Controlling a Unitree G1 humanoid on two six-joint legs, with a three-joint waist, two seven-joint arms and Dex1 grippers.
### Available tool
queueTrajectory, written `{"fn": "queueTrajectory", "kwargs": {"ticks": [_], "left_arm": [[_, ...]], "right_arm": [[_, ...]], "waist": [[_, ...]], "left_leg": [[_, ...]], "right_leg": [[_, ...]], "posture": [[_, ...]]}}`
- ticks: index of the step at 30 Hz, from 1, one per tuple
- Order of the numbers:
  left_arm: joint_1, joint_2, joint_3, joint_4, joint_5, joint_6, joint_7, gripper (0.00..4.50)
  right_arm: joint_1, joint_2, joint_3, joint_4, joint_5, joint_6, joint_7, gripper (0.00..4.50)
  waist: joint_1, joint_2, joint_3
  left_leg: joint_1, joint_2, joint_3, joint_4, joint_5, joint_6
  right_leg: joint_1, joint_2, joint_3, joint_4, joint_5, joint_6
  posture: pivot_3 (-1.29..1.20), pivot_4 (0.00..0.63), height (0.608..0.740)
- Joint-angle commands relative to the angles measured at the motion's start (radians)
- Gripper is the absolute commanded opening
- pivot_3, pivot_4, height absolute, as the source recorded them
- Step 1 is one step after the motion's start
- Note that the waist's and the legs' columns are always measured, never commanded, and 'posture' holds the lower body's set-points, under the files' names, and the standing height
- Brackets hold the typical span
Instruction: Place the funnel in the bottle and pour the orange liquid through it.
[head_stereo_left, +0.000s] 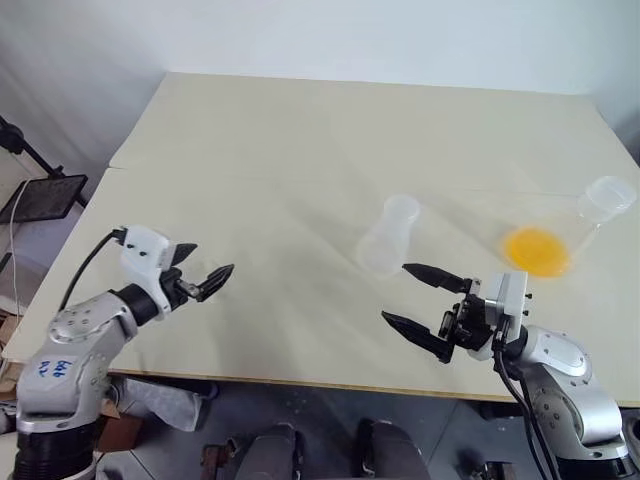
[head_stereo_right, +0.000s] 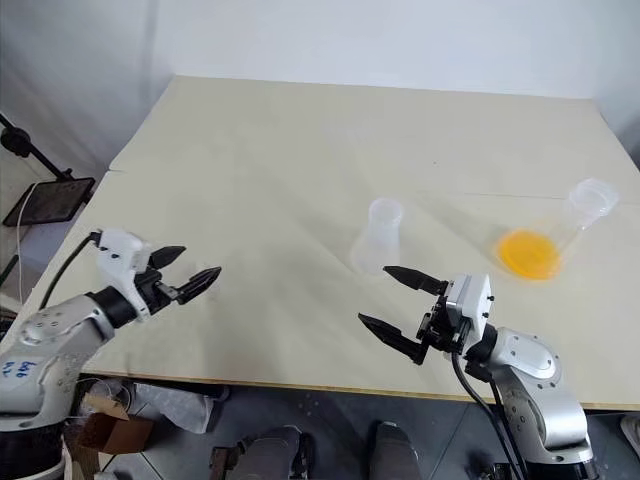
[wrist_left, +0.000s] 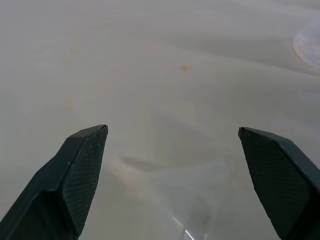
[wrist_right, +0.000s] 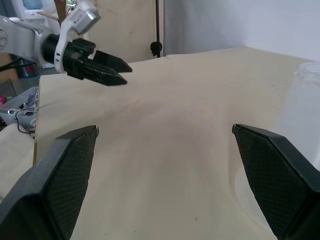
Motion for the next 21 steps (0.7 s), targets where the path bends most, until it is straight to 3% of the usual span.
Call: {"fn": "queueTrajectory", "kwargs": {"ticks": [1, 11, 21], "left_arm": [[0.080, 0.049, 0.087, -0.042, -0.031, -0.025, -0.069, 4.45], [0.207, 0.101, 0.175, 0.019, -0.032, -0.057, -0.157, 4.45], [0.118, 0.090, 0.087, 0.179, 0.044, -0.142, -0.129, 4.45]], "right_arm": [[0.005, -0.011, -0.023, -0.011, 0.013, -0.016, 0.010, 4.50], [-0.006, -0.009, -0.023, 0.000, 0.010, -0.016, 0.015, 4.50], [-0.001, 0.000, -0.021, -0.007, 0.003, -0.020, 0.000, 4.50]], "waist": [[-0.002, 0.000, 0.000], [0.000, 0.001, 0.001], [0.001, 0.001, 0.001]], "left_leg": [[0.000, 0.000, 0.000, 0.000, 0.000, 0.000], [0.000, 0.002, 0.000, -0.001, -0.001, -0.001], [0.000, 0.002, 0.002, -0.003, -0.001, -0.002]], "right_leg": [[0.000, 0.000, 0.000, 0.000, 0.000, 0.000], [-0.001, -0.001, 0.000, -0.001, -0.001, -0.001], [-0.003, -0.001, 0.001, 0.000, -0.001, -0.002]], "posture": [[0.00, 0.150, 0.740], [0.00, 0.150, 0.740], [0.00, 0.150, 0.740]]}}
